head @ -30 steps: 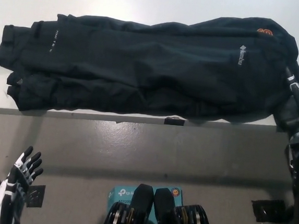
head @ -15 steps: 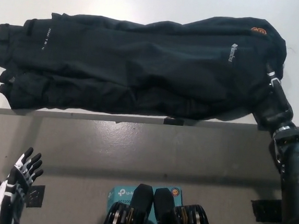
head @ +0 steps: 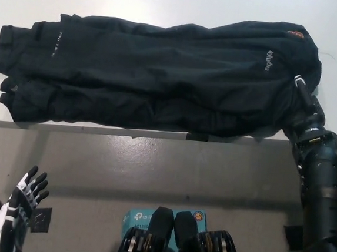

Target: The robot grabs the right edges of the black jacket on the table, and folds it in half

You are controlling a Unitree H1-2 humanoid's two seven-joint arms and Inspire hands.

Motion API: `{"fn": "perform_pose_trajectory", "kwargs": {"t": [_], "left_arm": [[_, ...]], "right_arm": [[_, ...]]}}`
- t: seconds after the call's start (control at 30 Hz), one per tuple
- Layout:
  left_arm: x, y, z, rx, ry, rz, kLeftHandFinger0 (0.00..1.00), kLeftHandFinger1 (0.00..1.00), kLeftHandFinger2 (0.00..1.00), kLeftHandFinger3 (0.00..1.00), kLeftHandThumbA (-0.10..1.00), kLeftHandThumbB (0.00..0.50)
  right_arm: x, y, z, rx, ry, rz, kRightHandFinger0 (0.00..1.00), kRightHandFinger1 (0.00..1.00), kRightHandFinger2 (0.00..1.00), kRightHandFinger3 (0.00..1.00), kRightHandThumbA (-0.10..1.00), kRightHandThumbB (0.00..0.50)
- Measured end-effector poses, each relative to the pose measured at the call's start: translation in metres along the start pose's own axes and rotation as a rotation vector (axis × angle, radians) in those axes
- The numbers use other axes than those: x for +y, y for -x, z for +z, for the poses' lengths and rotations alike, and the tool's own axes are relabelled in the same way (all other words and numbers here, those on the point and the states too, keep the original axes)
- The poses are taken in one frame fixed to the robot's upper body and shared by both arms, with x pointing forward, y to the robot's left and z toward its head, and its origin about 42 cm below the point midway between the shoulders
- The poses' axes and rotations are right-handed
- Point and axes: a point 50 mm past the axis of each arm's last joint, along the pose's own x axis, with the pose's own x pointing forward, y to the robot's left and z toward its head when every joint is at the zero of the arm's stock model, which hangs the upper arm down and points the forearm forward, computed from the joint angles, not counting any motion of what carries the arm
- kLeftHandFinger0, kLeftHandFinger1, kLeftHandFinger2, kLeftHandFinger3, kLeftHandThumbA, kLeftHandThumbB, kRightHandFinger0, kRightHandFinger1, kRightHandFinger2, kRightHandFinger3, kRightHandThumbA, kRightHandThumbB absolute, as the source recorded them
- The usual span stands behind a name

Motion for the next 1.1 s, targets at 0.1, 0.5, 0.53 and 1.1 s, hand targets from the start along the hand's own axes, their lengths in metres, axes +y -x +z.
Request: {"fn": "perform_pose_trajectory", "kwargs": {"t": [0.1, 0.5, 0.53, 1.1], "left_arm": [[-0.002, 0.0, 0.0, 0.0, 0.002, -0.007, 1.0, 1.0, 1.0, 1.0, 1.0, 0.264], [-0.011, -0.012, 0.005, -0.026, 0.01, -0.038, 1.0, 1.0, 1.0, 1.0, 1.0, 0.24], [-0.012, -0.013, 0.005, -0.027, 0.011, -0.04, 1.0, 1.0, 1.0, 1.0, 1.0, 0.239], [-0.016, -0.022, 0.004, -0.04, 0.009, -0.055, 1.0, 1.0, 1.0, 1.0, 1.0, 0.226]], "right_arm": [[0.002, 0.001, 0.005, -0.026, 0.012, -0.008, 0.0, 0.1, 0.66, 1.0, -0.1, 0.058], [-0.014, 0.009, 0.052, -0.16, 0.022, -0.066, 0.0, 0.07, 0.64, 0.95, -0.1, 0.059], [-0.018, 0.01, 0.059, -0.173, 0.022, -0.076, 0.0, 0.09, 0.64, 0.99, -0.1, 0.059], [-0.002, 0.022, 0.125, -0.333, 0.147, -0.036, 0.0, 0.37, 0.84, 0.93, -0.1, 0.118]]}}
